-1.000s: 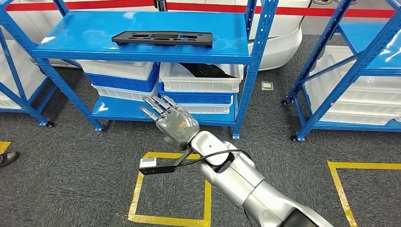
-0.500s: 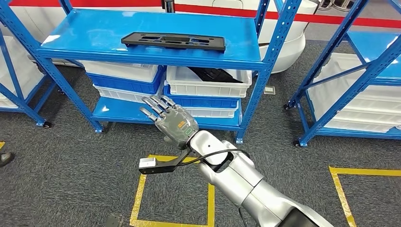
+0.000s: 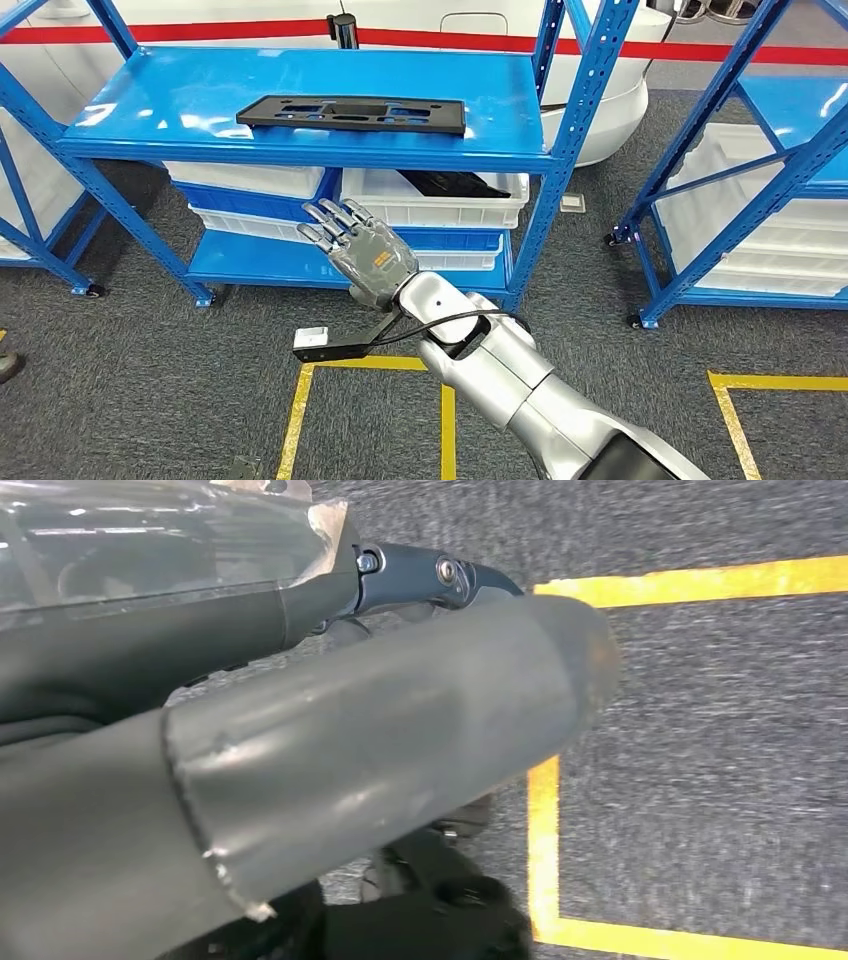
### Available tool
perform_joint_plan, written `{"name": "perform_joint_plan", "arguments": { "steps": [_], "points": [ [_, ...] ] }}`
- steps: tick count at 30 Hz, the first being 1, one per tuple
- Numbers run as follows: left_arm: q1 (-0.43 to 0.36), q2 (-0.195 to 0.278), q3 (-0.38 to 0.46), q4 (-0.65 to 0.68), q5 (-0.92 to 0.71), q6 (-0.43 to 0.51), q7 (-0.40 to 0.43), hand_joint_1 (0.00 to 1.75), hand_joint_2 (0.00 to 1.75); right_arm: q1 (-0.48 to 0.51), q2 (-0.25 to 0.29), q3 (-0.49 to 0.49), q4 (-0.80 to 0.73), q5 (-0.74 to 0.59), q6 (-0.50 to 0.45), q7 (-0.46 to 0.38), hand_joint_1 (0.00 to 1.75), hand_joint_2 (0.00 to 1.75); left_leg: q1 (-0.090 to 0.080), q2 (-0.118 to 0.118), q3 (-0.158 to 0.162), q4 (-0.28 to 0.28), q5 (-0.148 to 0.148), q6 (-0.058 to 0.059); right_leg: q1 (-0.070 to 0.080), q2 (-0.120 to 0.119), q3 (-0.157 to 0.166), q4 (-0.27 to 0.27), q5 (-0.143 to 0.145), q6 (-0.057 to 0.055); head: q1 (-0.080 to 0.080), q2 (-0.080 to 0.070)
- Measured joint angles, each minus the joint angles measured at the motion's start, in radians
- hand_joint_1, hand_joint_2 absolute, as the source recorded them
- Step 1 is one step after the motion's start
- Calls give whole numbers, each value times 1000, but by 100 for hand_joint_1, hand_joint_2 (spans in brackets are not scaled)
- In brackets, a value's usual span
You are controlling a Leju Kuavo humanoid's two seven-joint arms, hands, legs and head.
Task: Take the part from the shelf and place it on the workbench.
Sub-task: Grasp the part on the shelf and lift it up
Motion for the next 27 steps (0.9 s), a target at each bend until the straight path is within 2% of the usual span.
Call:
{"name": "perform_joint_plan", "arguments": {
  "steps": [1, 2, 3, 4, 5, 7, 8, 9, 10, 11, 13, 14, 15, 16, 17, 18, 19, 20, 21, 22, 24, 25, 27],
  "points": [
    [1, 1, 0, 0, 0, 0, 0, 0, 0, 0, 1, 0, 4, 0, 0, 0, 0, 175, 5, 3, 2, -53, 55, -6, -4, 1, 19, 0, -15, 5, 0, 0],
    [1, 1, 0, 1, 0, 0, 0, 0, 0, 0, 2, 0, 6, 0, 0, 1, 0, 175, 9, 8, 20, -125, 109, -13, -6, 1, 34, -1, -30, 12, 0, 0],
    [1, -1, 0, 1, 0, 0, 0, 0, 0, -2, 3, -1, 10, 1, 1, 2, 0, 175, 10, 11, 42, -187, 142, -19, -6, 1, 46, -2, -44, 21, -3, 0],
    [0, -2, 0, 1, 1, 0, 0, 0, 0, -5, 4, -1, 14, 4, 1, 4, 0, 175, 8, 11, 61, -229, 156, -16, -4, 2, 55, -7, -56, 30, -5, 0],
    [-1, -3, 0, 1, 3, 1, 0, 0, 0, -8, 6, -2, 18, 7, 2, 6, 0, 175, 5, 10, 72, -247, 152, -9, 0, 2, 64, -14, -63, 39, -8, 0],
    [-2, -2, 0, 1, 6, 2, 1, 0, 0, -16, 8, -6, 28, 14, 2, 9, 0, 175, -1, 2, 85, -250, 131, 20, 5, 2, 83, -14, -60, 59, -9, 0],
    [-2, -2, 0, 1, 7, 3, 1, 0, 0, -19, 10, -9, 33, 15, 2, 10, 0, 175, -2, -1, 95, -253, 125, 31, 5, 1, 82, 5, -53, 67, -7, 0],
    [-1, -1, 0, 1, 8, 3, 1, 0, 0, -23, 11, -11, 38, 17, 1, 10, 0, 175, -4, -2, 107, -255, 117, 42, 5, 0, 63, 47, -47, 73, -5, 0],
    [-1, 0, 0, 1, 9, 4, 2, 0, 0, -27, 12, -12, 44, 18, 0, 11, 0, 175, -6, -3, 120, -257, 110, 52, 4, -2, 26, 106, -47, 74, -3, 0],
    [-1, 1, 1, 1, 10, 5, 2, 0, 0, -31, 12, -14, 51, 19, -1, 11, 0, 175, -8, -3, 131, -260, 103, 60, 4, -4, -26, 178, -59, 70, 0, 0],
    [-1, 2, 1, 2, 12, 7, 2, 0, 0, -34, 10, -15, 67, 21, -2, 11, 0, 175, -14, -8, 150, -261, 88, 68, 8, -4, -136, 298, -113, 56, 3, 0],
    [0, 2, 1, 2, 13, 10, 4, 0, 0, -34, 9, -15, 75, 22, -2, 11, 0, 175, -18, -11, 161, -262, 79, 70, 12, -4, -177, 321, -139, 50, 4, 0],
    [0, 1, 1, 2, 14, 13, 5, 0, 0, -34, 8, -17, 81, 22, -3, 11, 0, 175, -24, -15, 173, -262, 70, 72, 17, -4, -201, 309, -147, 48, 5, 0],
    [0, 1, 1, 2, 15, 15, 6, 0, 0, -35, 8, -18, 87, 23, -3, 11, 0, 175, -32, -18, 187, -262, 59, 75, 26, -4, -210, 267, -129, 46, 6, 0],
    [0, 0, 1, 2, 15, 17, 7, 0, 0, -36, 8, -20, 93, 23, -4, 11, 0, 175, -39, -19, 202, -263, 48, 77, 35, -4, -206, 203, -85, 44, 7, 0],
    [0, -3, 1, 3, 15, 18, 7, 0, 0, -36, 8, -22, 97, 23, -5, 11, 0, 175, -45, -21, 215, -263, 37, 79, 45, 1, -197, 138, -24, 36, 5, 0],
    [-1, -6, 1, 3, 15, 18, 7, 0, 0, -38, 8, -24, 102, 23, -6, 11, 0, 175, -49, -25, 224, -264, 26, 79, 55, 9, -188, 87, 25, 24, 3, 0],
    [-2, -9, 1, 3, 15, 19, 7, 0, 0, -39, 8, -26, 105, 23, -7, 11, 0, 175, -50, -28, 229, -266, 19, 76, 60, 16, -177, 55, 61, 9, 1, 0],
    [-3, -12, 1, 3, 15, 18, 7, 0, 0, -40, 8, -28, 108, 23, -8, 11, 0, 175, -49, -31, 234, -264, 16, 73, 63, 23, -169, 40, 84, -7, -1, 0],
    [-3, -12, 1, 3, 15, 18, 7, 0, 0, -42, 9, -29, 110, 23, -9, 11, 0, 175, -50, -34, 238, -261, 15, 69, 57, 26, -158, 31, 93, -19, -1, 0],
    [-2, -10, 0, 4, 16, 17, 8, 0, 0, -44, 14, -30, 113, 23, -10, 10, 0, 175, -50, -30, 235, -232, 11, 64, 40, 21, -130, 10, 114, -31, 3, 0],
    [-3, -9, 0, 5, 17, 16, 8, 0, 0, -46, 17, -30, 114, 23, -10, 10, 0, 175, -48, -25, 219, -201, 5, 59, 31, 19, -117, 4, 116, -34, 4, 0],
    [-5, -6, 0, 5, 18, 15, 8, 0, 0, -50, 21, -30, 117, 24, -10, 11, 0, 175, -36, -12, 152, -101, -25, 41, 27, 15, -105, -1, 109, -35, 2, 0]
  ]
}}
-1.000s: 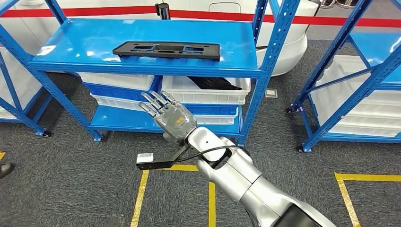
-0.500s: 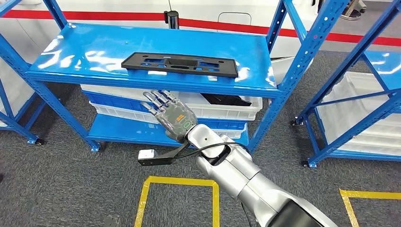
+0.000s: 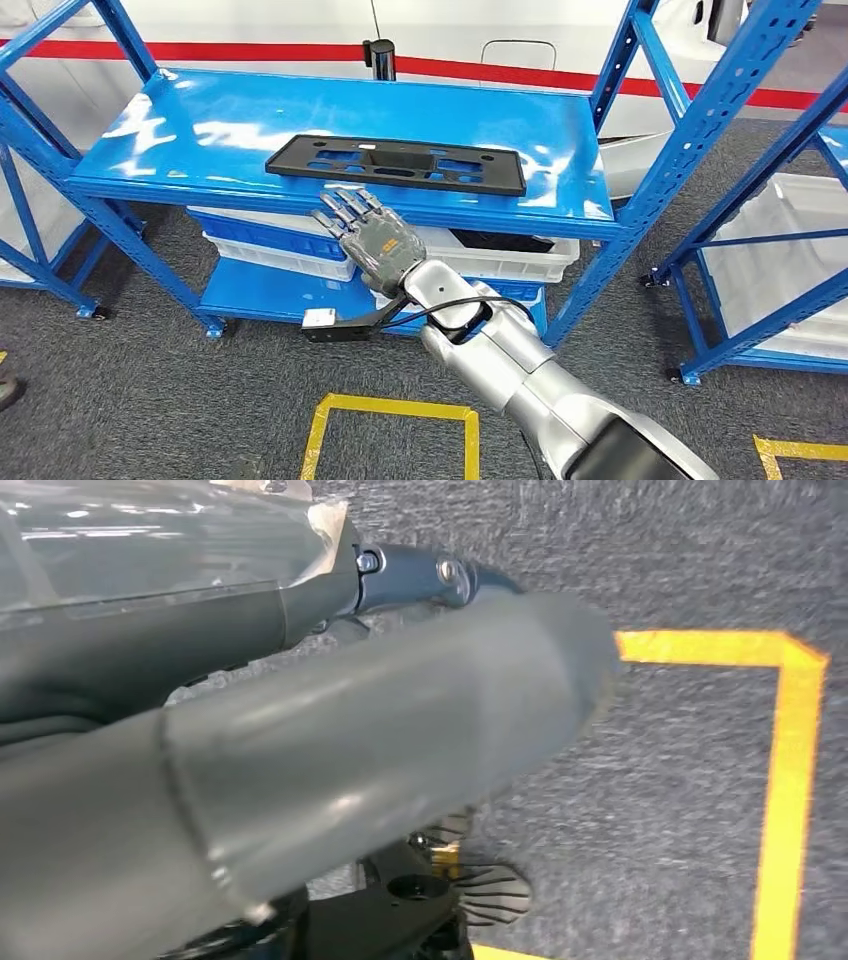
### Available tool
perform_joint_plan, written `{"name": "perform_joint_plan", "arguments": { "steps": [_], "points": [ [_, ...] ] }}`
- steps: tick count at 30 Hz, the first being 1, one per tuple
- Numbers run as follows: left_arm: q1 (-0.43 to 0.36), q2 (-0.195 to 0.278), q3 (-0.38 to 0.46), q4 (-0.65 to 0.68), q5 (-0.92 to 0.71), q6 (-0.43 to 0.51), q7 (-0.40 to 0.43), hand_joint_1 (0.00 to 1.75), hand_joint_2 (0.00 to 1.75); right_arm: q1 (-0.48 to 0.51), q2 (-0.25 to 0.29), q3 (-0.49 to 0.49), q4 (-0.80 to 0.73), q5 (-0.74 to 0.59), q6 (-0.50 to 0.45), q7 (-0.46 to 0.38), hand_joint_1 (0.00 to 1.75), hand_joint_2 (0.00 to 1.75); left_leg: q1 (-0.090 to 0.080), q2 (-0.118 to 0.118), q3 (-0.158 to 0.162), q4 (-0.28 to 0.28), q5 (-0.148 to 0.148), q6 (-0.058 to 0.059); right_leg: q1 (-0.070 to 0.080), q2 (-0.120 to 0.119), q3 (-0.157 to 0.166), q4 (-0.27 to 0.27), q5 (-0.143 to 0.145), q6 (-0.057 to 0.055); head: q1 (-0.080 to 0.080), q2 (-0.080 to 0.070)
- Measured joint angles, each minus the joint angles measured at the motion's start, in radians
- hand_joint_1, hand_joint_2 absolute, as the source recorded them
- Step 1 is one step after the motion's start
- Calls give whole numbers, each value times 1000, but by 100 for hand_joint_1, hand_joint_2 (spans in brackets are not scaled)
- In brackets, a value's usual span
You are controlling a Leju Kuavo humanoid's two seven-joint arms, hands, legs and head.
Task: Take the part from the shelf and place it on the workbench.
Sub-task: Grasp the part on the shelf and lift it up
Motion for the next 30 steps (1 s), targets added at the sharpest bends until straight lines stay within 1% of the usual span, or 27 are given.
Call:
{"name": "perform_joint_plan", "arguments": {
  "steps": [1, 2, 3, 4, 6, 7, 8, 10, 11, 12, 13, 14, 15, 16, 17, 18, 19, 20, 21, 22, 23, 24, 25, 27, 28, 29, 30],
  "points": [
    [0, 2, 0, 0, 0, -1, 0, 0, 0, 1, 1, 0, 2, 0, 0, 1, 0, 175, 8, 4, -40, 45, -22, -11, -1, 0, 2, 1, -6, 2, 0, 0],
    [1, 4, 0, 1, 1, -2, 0, 0, 0, 3, 1, 0, 6, 1, 0, 2, 0, 175, 17, 8, -74, 72, -38, -22, -3, 1, 6, 3, -12, 6, 0, 0],
    [2, 6, 0, 1, 1, -3, 0, 0, 0, 6, 1, 0, 9, 2, 0, 4, 0, 175, 23, 10, -93, 71, -38, -31, -6, 2, 9, 6, -20, 12, 0, 0],
    [2, 8, 0, 1, 2, -3, 0, 0, 0, 8, 1, -1, 12, 3, 0, 5, 0, 175, 30, 12, -96, 37, -9, -39, -11, 3, 15, 11, -29, 19, 0, 0],
    [2, 10, 0, 2, 2, -4, 0, 0, 0, 9, 1, -2, 16, 4, 0, 7, 0, 175, 41, 14, -72, -73, 86, -55, -19, 3, 25, 24, -50, 34, -1, 0],
    [1, 10, 0, 2, 2, -4, 1, 0, 0, 8, 1, -2, 17, 4, -1, 7, 0, 175, 42, 15, -63, -115, 114, -57, -20, 3, 27, 30, -58, 41, -3, 0],
    [1, 10, 0, 2, 2, -4, 2, 0, 0, 7, 2, -4, 19, 5, -1, 8, 0, 175, 40, 16, -58, -134, 128, -51, -19, 3, 27, 34, -64, 48, -5, 0],
    [0, 10, 0, 2, 4, -4, 4, 0, 0, 6, 2, -7, 22, 8, 0, 11, 0, 175, 32, 16, -59, -134, 125, -28, -16, 2, 23, 35, -70, 62, -5, 0],
    [0, 10, 0, 2, 4, -3, 4, 0, 0, 4, 2, -9, 24, 10, 3, 13, 0, 175, 32, 16, -56, -134, 132, -17, -14, 1, 20, 35, -73, 68, -3, 0],
    [0, 10, 0, 2, 4, -3, 4, 0, 0, 1, 2, -12, 27, 11, 5, 16, 0, 175, 32, 15, -54, -136, 134, -11, -15, -2, 16, 44, -79, 73, -2, 0],
    [0, 10, 0, 2, 4, -3, 4, 0, 0, -3, 2, -15, 32, 12, 8, 19, 0, 175, 33, 15, -51, -138, 134, -5, -15, -6, 2, 71, -91, 76, -1, 0],
    [-1, 11, 0, 2, 5, -4, 4, 0, 0, -6, 2, -20, 37, 12, 11, 22, 0, 175, 34, 15, -48, -140, 133, 1, -15, -10, -23, 117, -109, 76, 1, 0],
    [-1, 11, 0, 2, 5, -4, 4, 0, 0, -9, 2, -24, 43, 12, 12, 24, 0, 175, 33, 15, -46, -140, 129, 6, -16, -12, -57, 181, -131, 74, 3, 0],
    [-1, 12, 0, 2, 5, -4, 4, 0, 0, -11, 2, -28, 52, 12, 15, 25, 0, 175, 32, 15, -43, -140, 125, 10, -17, -13, -100, 253, -151, 72, 5, 0],
    [-1, 12, 0, 2, 6, -4, 4, 0, 0, -11, 1, -30, 60, 12, 18, 26, 0, 175, 31, 14, -40, -140, 122, 13, -17, -13, -136, 308, -162, 73, 6, 0],
    [-1, 12, 0, 2, 6, -4, 5, 0, 0, -11, 1, -31, 69, 12, 20, 26, 0, 175, 29, 13, -36, -140, 117, 15, -16, -13, -157, 331, -158, 76, 6, 0],
    [-1, 12, 0, 2, 6, -4, 5, 0, 0, -12, 1, -32, 75, 12, 21, 26, 0, 175, 27, 13, -29, -140, 113, 15, -16, -13, -158, 314, -139, 80, 7, 0],
    [-1, 12, 0, 2, 6, -4, 5, 0, 0, -13, 1, -32, 79, 12, 21, 26, 0, 175, 26, 12, -22, -140, 107, 14, -16, -13, -138, 259, -108, 84, 7, 0],
    [-1, 12, 0, 2, 6, -3, 5, 0, 0, -15, 2, -32, 82, 12, 22, 26, 0, 175, 26, 11, -15, -140, 102, 12, -15, -14, -108, 183, -72, 86, 7, 0],
    [-1, 12, 0, 2, 6, -2, 5, 0, 0, -18, 2, -32, 85, 12, 23, 27, 0, 175, 23, 11, -9, -141, 96, 8, -11, -16, -78, 117, -43, 84, 8, 0],
    [-2, 12, 0, 2, 6, 0, 5, 0, 0, -22, 3, -33, 88, 13, 25, 29, 0, 175, 22, 11, -5, -141, 92, 3, -7, -16, -57, 71, -24, 80, 8, 0],
    [-2, 11, 0, 2, 6, 1, 5, 0, 0, -26, 4, -33, 91, 15, 27, 31, 0, 175, 20, 11, -4, -142, 88, -2, -3, -17, -47, 48, -15, 76, 8, 0],
    [-2, 11, 0, 2, 6, 1, 6, 0, 0, -30, 5, -34, 96, 17, 30, 34, 0, 175, 19, 12, -2, -145, 86, -7, 1, -16, -45, 45, -16, 73, 8, 0],
    [-3, 11, 0, 2, 6, -2, 6, 0, 0, -38, 9, -40, 109, 20, 36, 43, 0, 175, 22, 14, -2, -145, 79, -17, -8, -14, -39, 36, -15, 65, 8, 0],
    [-5, 11, 0, 2, 5, -4, 5, 0, 0, -45, 12, -45, 119, 21, 39, 47, 0, 175, 23, 14, -10, -129, 69, -21, -14, -13, -33, 30, -16, 58, 7, 0],
    [-6, 12, 0, 2, 5, -6, 5, 0, 0, -53, 15, -50, 130, 22, 41, 51, 0, 175, 24, 14, -27, -93, 51, -25, -19, -13, -25, 25, -18, 51, 6, 0],
    [-7, 12, 0, 2, 5, -7, 5, 0, 0, -61, 18, -55, 143, 23, 42, 53, 0, 175, 26, 14, -58, -36, 27, -29, -20, -12, -19, 23, -21, 44, 5, 0]
  ]
}}
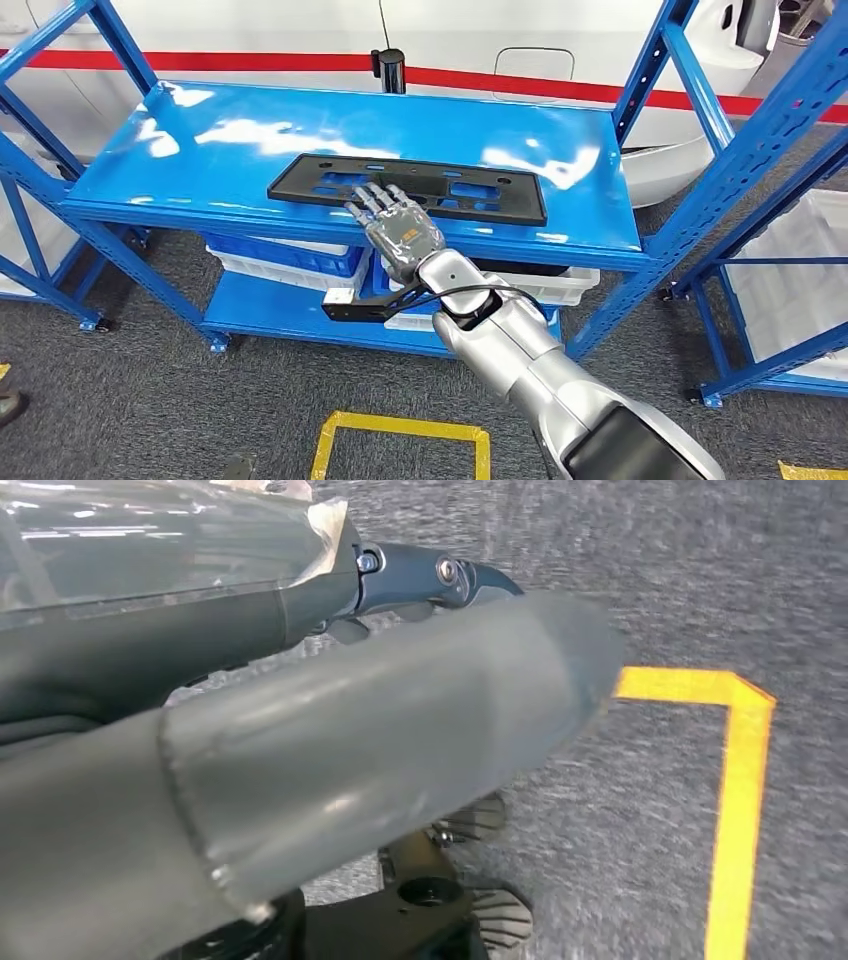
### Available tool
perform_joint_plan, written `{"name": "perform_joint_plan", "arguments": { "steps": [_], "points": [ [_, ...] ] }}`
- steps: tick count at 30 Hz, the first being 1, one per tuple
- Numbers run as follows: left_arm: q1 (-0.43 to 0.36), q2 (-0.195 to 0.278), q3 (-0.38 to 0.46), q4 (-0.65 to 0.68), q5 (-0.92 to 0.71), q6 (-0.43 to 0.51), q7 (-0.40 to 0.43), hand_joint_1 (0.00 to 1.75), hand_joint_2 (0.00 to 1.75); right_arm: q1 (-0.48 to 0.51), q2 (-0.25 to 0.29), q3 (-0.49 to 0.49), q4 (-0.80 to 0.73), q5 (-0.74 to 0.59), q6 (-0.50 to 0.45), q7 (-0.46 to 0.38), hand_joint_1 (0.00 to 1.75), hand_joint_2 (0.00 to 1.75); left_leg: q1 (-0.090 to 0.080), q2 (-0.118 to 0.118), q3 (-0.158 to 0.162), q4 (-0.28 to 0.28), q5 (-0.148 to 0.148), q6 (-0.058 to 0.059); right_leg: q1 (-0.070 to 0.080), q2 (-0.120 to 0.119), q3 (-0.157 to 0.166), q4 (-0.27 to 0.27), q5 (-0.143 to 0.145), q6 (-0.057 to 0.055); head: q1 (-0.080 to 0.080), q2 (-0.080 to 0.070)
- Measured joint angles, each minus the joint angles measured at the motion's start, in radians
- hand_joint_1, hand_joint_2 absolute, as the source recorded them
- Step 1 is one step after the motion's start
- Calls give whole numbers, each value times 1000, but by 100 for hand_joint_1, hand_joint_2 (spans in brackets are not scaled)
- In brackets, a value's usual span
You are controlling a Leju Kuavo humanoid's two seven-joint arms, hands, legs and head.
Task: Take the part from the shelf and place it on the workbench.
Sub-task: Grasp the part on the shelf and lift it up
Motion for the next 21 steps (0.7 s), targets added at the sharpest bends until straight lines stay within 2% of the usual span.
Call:
{"name": "perform_joint_plan", "arguments": {
  "steps": [2, 3, 4, 5, 6, 8, 9, 12, 16, 21],
  "points": [
    [0, 0, 0, 0, -1, 0, 0, 0, 0, -9, 3, -6, 23, 2, 0, 1, 0, 175, 2, 0, -77, 128, -39, -7, 3, 0, 10, 0, -8, -11, -1, 0],
    [0, 1, 0, 0, -1, 0, 0, 0, 0, -9, 4, -9, 33, 3, -1, 1, 0, 175, 3, 0, -105, 161, -37, -10, 4, 1, 15, 0, -13, -14, 0, 0],
    [1, 2, 0, 0, -1, 0, 0, 0, 0, -9, 4, -13, 41, 4, -1, 2, 0, 175, 4, 0, -114, 157, -15, -12, 5, 2, 21, 1, -17, -15, -1, 0],
    [1, 3, 0, 0, -1, 0, 0, 0, 0, -10, 4, -17, 48, 5, -1, 4, 0, 175, 6, 0, -102, 113, 25, -12, 5, 3, 28, 2, -23, -14, -1, 0],
    [1, 4, 0, 0, 0, -1, 1, 0, 0, -11, 5, -21, 53, 6, -1, 6, 0, 175, 8, 1, -76, 44, 70, -11, 6, 5, 35, 5, -30, -11, -2, 0],
    [-1, 6, 0, 0, 1, -4, 1, 0, 0, -19, 6, -27, 63, 12, 0, 14, 0, 175, 7, 0, -24, -68, 119, -7, 12, 9, 41, 12, -42, -3, -1, 0],
    [-3, 5, 0, 0, 3, -6, 1, 0, 0, -25, 6, -29, 68, 15, 0, 16, 0, 175, 7, 0, -11, -96, 124, -5, 16, 10, 39, 15, -46, 1, 0, 0],
    [-5, 3, 0, 0, 5, -9, 2, 0, 0, -34, 5, -38, 79, 21, 1, 19, 0, 175, 3, -3, -5, -107, 123, -1, 24, 10, 36, 19, -49, 3, 4, 0],
    [-5, 5, 0, 0, 8, -15, -2, 0, 0, -42, 6, -47, 94, 28, 11, 33, 0, 175, -5, -6, -5, -107, 119, 5, 23, 8, 37, 14, -50, 5, 3, 0],
    [-8, 4, 0, 0, 15, -31, -24, 0, 0, -62, 3, -71, 131, 51, 40, 102, 0, 175, -7, -6, -4, -107, 116, 10, 21, 8, 36, 11, -51, 9, 3, 0]
  ]
}}
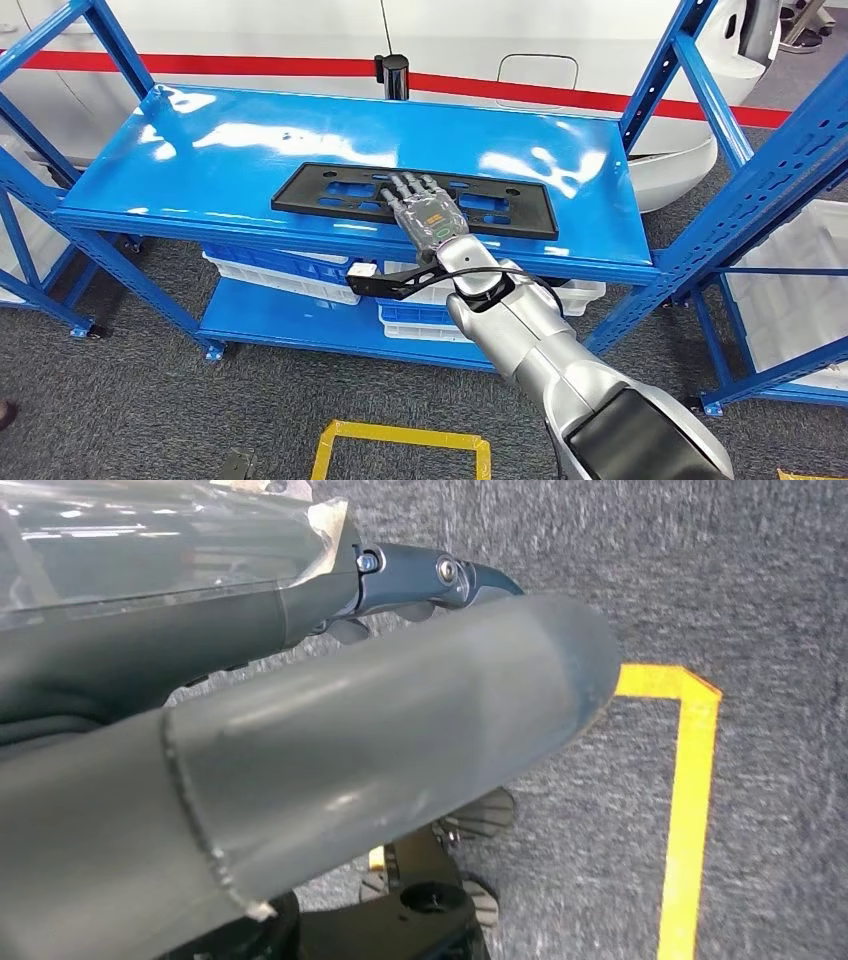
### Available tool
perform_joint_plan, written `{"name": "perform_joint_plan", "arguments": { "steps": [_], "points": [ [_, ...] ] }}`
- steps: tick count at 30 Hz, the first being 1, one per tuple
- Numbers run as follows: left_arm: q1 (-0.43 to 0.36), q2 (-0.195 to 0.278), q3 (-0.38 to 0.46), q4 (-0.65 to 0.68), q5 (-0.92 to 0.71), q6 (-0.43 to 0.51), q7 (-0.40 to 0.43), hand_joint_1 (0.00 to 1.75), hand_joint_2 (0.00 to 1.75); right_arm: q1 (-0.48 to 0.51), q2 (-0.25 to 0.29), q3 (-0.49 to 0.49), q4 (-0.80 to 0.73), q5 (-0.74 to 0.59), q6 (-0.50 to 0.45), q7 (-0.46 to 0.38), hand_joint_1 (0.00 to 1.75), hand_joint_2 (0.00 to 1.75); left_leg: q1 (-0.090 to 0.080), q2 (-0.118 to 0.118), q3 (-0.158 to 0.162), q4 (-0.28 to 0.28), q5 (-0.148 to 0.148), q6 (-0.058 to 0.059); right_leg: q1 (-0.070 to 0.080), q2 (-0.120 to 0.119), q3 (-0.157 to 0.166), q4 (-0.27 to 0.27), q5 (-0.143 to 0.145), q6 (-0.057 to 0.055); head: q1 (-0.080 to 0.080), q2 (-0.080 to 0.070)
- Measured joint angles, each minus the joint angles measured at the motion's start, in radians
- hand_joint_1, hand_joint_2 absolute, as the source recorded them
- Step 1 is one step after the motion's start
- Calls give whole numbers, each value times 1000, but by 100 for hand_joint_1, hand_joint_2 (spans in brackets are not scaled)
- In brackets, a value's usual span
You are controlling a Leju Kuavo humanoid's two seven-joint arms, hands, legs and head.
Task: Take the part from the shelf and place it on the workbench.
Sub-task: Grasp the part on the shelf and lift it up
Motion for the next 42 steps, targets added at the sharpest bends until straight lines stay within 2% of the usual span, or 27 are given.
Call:
{"name": "perform_joint_plan", "arguments": {
  "steps": [4, 5, 9, 11, 15, 19, 22, 26, 28, 30, 34, 35, 39, 42],
  "points": [
    [-1, -1, -2, 0, -8, 15, -41, 0, 0, -11, -12, -26, 28, 14, 9, 40, 0, 175, 1, 0, 1, 0, 0, 0, -1, 0, 0, 0, 1, 1, 0, 0],
    [-1, -2, -2, 0, -9, 17, -61, 0, 0, -13, -16, -34, 34, 17, 13, 46, 7, 175, 2, 0, 1, 0, 0, 0, -1, 0, 0, 0, 1, 1, 0, 0],
    [-3, -3, -3, 0, -3, 13, -114, 0, 0, -14, -28, -57, 49, 20, 16, 54, 155, 175, 7, 1, 1, 0, 0, 0, -1, 0, 1, 0, 1, 1, 0, 0],
    [-4, -4, -3, 0, -7, 20, -148, 0, 0, -14, -31, -66, 55, 21, 16, 59, 166, 175, 9, 1, 1, 0, 1, 0, -1, 0, 2, 0, 1, 1, 0, 0],
    [-5, -9, -3, -1, -10, 37, -240, 0, 0, -8, -38, -85, 67, 25, 16, 63, 165, 175, 11, 0, 2, -1, 1, -1, 0, -1, 1, 1, 0, 0, 0, 0],
    [-5, -12, -3, -1, -8, 44, -265, 0, 0, -3, -45, -98, 73, 28, 15, 56, 159, 175, 12, 0, 2, -2, 4, -2, 2, -2, 1, 2, 1, -1, 0, 0],
    [-6, -14, -3, -1, -7, 67, -304, 0, 0, -4, -50, -113, 76, 29, 10, 37, 163, 175, 12, 0, 2, -2, 5, -2, 3, -2, 2, 2, 3, -3, 0, 0],
    [-7, -20, -3, -3, -11, 131, -405, 0, 175, -25, -64, -137, 78, 35, -11, -1, 173, 175, 12, 0, 4, -2, 7, -1, 3, -1, 3, 1, 5, -3, 0, 0],
    [-7, -23, -2, -3, -8, 156, -445, 0, 175, -30, -73, -144, 79, 40, -22, -23, 173, 175, 12, 0, 4, -2, 7, -1, 2, -1, 4, 2, 6, -1, 0, 0],
    [-6, -24, 0, -3, -2, 154, -449, 0, 175, -33, -75, -148, 79, 44, -34, -44, 173, 175, 12, 1, 4, -1, 8, -1, 2, -1, 4, 2, 8, 1, 0, 0],
    [-7, -24, 0, -3, 0, 149, -444, 0, 0, -43, -72, -152, 68, 43, -58, -78, 171, 175, 12, 1, 4, -2, 7, -1, 2, 0, 3, 2, 7, 1, 0, 0],
    [-7, -24, 0, -3, 0, 149, -445, 0, 0, -46, -70, -152, 61, 42, -64, -85, 171, 175, 12, 1, 4, -2, 7, -1, 2, -1, 3, 2, 7, 1, 0, 0],
    [-6, -24, 0, -3, -3, 156, -444, 0, 175, -50, -71, -154, 9, 21, -98, -121, 172, 175, 12, 1, 3, -5, 7, -2, 2, 0, 1, 2, 6, 1, 0, 0],
    [-4, -24, 1, -3, 1, 155, -446, 0, 175, -48, -84, -156, -94, -20, -111, -153, 173, 175, 12, 1, 3, -6, 7, -2, 2, 0, -1, 2, 6, 0, 0, 0]
  ]
}}
